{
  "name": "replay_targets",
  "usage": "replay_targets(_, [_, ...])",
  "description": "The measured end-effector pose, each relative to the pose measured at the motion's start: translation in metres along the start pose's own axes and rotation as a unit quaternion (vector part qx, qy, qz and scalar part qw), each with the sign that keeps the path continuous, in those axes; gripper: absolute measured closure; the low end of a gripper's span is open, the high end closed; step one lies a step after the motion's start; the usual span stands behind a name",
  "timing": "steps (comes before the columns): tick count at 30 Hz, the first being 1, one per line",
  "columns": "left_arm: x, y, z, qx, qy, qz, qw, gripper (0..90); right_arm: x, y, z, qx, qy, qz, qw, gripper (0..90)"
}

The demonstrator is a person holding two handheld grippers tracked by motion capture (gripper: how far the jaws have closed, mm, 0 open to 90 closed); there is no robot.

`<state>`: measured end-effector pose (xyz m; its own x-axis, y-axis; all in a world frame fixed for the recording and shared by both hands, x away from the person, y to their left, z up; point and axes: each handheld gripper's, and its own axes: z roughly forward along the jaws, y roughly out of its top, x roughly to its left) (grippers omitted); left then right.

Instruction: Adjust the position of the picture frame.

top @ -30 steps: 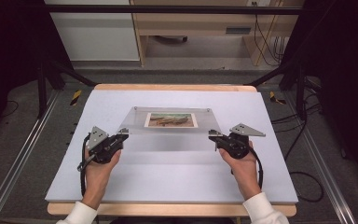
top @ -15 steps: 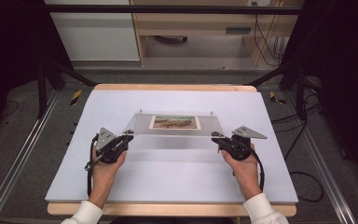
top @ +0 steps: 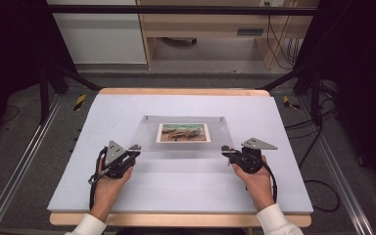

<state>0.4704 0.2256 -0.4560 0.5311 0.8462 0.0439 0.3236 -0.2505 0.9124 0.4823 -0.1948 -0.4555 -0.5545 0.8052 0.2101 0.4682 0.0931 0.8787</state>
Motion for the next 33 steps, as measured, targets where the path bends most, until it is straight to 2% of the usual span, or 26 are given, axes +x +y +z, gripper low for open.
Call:
replay_targets(6, [0.001, -0.006, 0.0, 0.012, -0.008, -0.007, 0.9999, 81.9, 0.001, -0.004, 0.001, 0.015, -0.001, -0.001, 0.9999, 84.8])
replay_targets(13, [-0.001, -0.014, 0.003, 0.035, -0.011, -0.014, 0.9992, 82.5, 0.001, -0.012, 0.003, 0.05, -0.005, -0.006, 0.9987, 84.7])
replay_targets(28, [-0.002, -0.017, 0.004, 0.044, -0.014, -0.017, 0.9988, 82.7, 0.0, -0.015, 0.005, 0.061, -0.01, -0.007, 0.9981, 84.5])
replay_targets(33, [-0.003, -0.019, 0.005, 0.057, -0.013, -0.013, 0.9982, 82.8, 0.001, -0.016, 0.005, 0.071, -0.014, -0.007, 0.9973, 84.4])
